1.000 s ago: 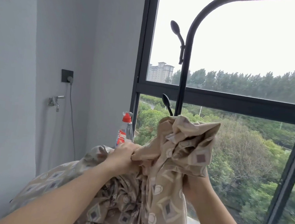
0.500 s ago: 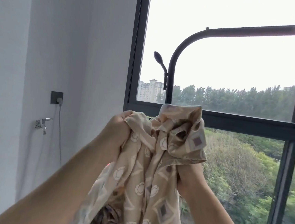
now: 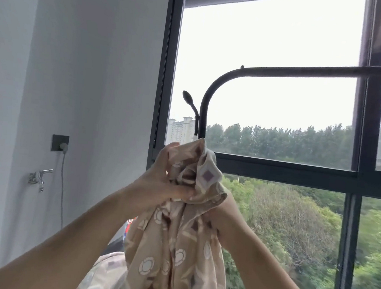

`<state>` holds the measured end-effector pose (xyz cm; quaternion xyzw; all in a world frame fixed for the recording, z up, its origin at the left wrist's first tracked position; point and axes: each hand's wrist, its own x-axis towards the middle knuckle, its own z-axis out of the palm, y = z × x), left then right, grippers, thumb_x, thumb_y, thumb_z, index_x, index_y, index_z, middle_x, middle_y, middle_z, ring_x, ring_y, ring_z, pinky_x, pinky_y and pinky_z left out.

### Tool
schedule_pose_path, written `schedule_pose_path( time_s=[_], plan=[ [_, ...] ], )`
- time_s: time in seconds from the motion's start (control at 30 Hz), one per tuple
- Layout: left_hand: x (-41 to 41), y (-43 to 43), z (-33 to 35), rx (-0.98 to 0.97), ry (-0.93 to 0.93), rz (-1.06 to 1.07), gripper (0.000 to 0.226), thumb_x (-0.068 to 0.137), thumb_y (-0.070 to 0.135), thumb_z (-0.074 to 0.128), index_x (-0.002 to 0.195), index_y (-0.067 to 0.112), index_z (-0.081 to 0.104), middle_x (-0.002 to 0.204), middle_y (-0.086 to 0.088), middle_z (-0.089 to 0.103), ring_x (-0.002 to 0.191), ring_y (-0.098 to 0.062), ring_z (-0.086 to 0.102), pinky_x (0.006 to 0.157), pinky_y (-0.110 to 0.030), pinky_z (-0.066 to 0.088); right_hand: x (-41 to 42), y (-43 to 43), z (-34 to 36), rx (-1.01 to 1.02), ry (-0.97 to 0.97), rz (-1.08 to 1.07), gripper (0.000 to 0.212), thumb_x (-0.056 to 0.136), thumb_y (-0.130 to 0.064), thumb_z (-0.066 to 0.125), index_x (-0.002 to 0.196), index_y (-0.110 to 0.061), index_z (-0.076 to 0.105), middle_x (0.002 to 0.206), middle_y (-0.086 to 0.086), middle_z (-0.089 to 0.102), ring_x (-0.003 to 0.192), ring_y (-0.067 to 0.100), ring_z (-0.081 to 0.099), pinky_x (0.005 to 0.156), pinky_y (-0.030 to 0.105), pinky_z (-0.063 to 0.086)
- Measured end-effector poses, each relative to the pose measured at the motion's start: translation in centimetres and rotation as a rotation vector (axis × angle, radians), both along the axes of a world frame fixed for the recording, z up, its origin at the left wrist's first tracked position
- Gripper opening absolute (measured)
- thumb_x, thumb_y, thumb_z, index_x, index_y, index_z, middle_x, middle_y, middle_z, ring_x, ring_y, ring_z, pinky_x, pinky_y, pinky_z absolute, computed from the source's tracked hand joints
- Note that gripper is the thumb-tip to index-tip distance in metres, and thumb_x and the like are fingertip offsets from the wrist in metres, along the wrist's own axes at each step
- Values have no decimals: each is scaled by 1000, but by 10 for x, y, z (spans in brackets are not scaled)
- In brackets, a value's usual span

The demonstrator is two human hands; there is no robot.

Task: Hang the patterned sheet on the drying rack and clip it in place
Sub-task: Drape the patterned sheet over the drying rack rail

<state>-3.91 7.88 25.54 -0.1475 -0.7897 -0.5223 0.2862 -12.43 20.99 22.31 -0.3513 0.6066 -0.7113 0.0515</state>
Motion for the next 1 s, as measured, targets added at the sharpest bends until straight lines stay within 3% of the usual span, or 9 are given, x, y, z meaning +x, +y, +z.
schedule_pose_path(
  time_s=[0.03,0.13,0.23,0.37,0.47,0.6,0.73,0.87,1.0],
  plan=[
    [-2,-1,-1,18,33,34,75,65,-4,76,127,23,43,108,-4,64,97,-20,66,80,-31,57,3,1,0,22,-13,9,10,90,0,56,93,-9,60,83,8,65,68,16,62,64,31,54],
    [-7,-8,0,133,54,210,42,61,9,76,101,16,66,92,-9,72,88,-28,69,80,-40,57,7,7,2,-17,-14,-111,25,87,-20,64,107,-10,52,92,8,65,69,14,64,58,28,52],
    [-10,-12,3,194,31,328,42,54,29,76,93,19,69,91,-7,73,88,-29,69,83,-49,55,15,13,-2,-41,164,-300,28,82,-31,69,101,-20,52,102,5,59,81,12,58,66,26,49],
    [-7,2,13,254,5,295,44,47,33,74,87,15,71,89,-13,73,87,-34,69,83,-51,55,34,11,-13,170,373,-215,43,56,-59,70,87,-33,52,99,-2,55,89,13,54,74,27,48],
    [-6,10,21,269,-16,250,38,59,26,72,92,9,70,93,-17,72,91,-36,68,84,-49,55,35,8,-10,291,478,-346,21,69,-36,72,78,-34,53,89,-9,56,87,9,54,70,21,45],
    [-2,3,29,194,34,306,34,63,32,70,93,15,71,91,-9,73,89,-29,69,83,-43,55,16,26,3,-51,133,-283,10,82,-3,59,76,-11,61,73,7,63,66,14,58,59,26,46],
    [2,-8,37,175,27,368,23,78,24,69,98,12,69,85,-4,70,81,-22,65,64,-29,50,2,45,21,-184,33,-359,20,91,-4,49,74,-13,55,69,4,55,62,14,51,54,27,42],
    [0,3,41,147,41,378,37,68,36,64,101,18,65,93,-4,70,91,-25,66,82,-45,54,2,49,37,-262,24,-305,16,93,-8,50,83,-9,63,77,10,62,69,21,58,61,32,48],
    [-6,15,37,-80,163,759,20,93,34,46,75,25,43,76,5,55,83,-23,53,84,-41,43,1,54,48,-272,51,-322,18,90,-4,49,91,-4,67,84,15,64,74,26,58,68,39,49]
  ],
)
